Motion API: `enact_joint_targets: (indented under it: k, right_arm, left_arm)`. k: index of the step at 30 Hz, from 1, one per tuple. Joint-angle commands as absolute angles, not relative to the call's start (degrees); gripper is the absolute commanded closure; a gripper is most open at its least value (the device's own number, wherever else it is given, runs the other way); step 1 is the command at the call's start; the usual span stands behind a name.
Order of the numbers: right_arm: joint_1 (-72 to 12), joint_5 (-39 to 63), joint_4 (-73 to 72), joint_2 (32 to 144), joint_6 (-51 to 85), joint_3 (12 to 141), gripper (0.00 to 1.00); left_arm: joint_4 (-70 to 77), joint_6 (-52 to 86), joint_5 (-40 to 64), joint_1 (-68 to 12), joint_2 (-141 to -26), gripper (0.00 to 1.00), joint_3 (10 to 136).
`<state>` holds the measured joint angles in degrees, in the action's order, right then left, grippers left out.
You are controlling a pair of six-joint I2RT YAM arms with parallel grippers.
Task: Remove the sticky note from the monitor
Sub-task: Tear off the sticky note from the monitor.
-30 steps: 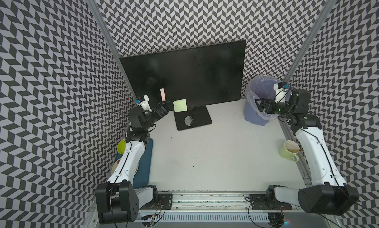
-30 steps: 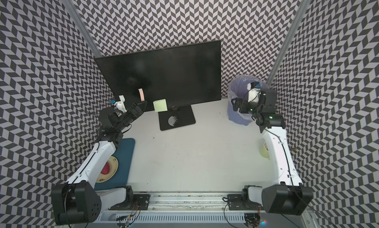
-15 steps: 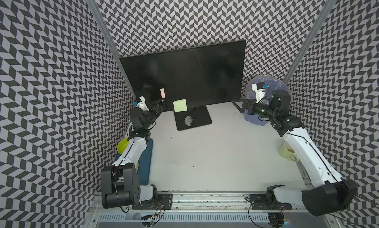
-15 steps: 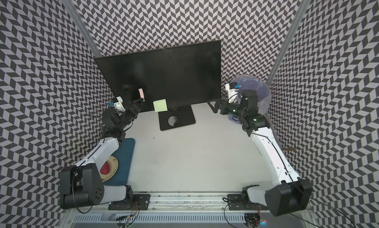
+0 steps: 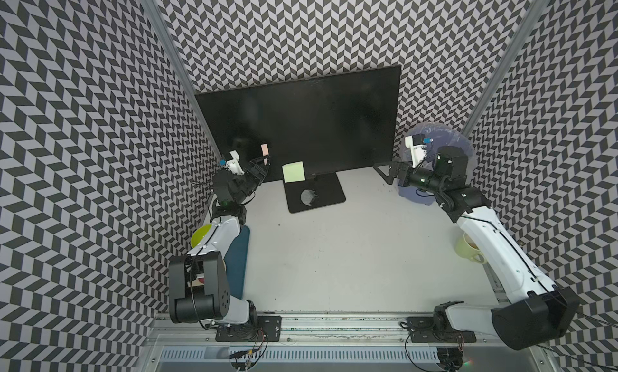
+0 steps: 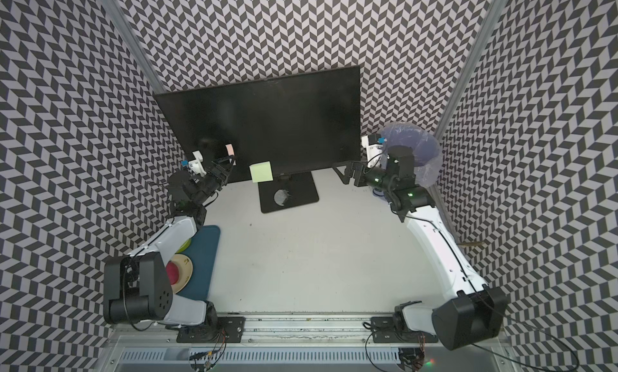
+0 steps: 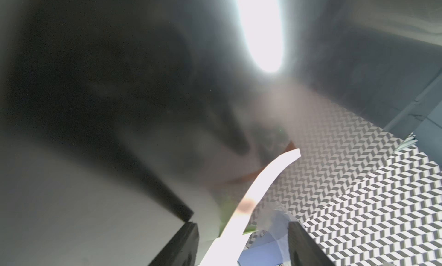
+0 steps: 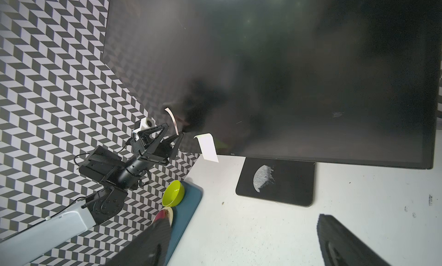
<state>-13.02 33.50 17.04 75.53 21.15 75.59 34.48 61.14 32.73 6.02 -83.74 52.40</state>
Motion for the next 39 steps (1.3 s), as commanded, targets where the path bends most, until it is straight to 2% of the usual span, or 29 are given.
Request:
enact_joint_targets:
  k: [1, 10, 25, 30, 39]
  right_arm:
    - [-13.5, 34.0, 13.4, 76.1, 21.6, 77.5, 0.02]
    - [-13.7, 34.2, 12.8, 76.2, 21.8, 76.8, 0.02]
    - [-16.0, 37.4, 7.1, 76.2, 25.9, 74.3, 0.01]
    - [-17.5, 43.0, -6.2, 76.3, 36.5, 68.3, 0.01]
    - [-24.1, 45.8, -14.3, 81.2, 41.7, 70.0, 0.05]
  left_arm:
    - [36.9, 61.5, 33.5, 5.8, -84.6, 0.48, 54.4]
    - [35.2, 60.4, 33.3, 5.8, -82.9, 1.0, 53.6]
    - [28.5, 54.7, 35.3, 3.2, -74.8, 1.0, 50.7]
    - [26.1, 50.9, 37.3, -2.8, -73.3, 1.0, 51.8]
    - [31.5, 53.0, 39.8, -16.0, -76.3, 1.0, 54.6]
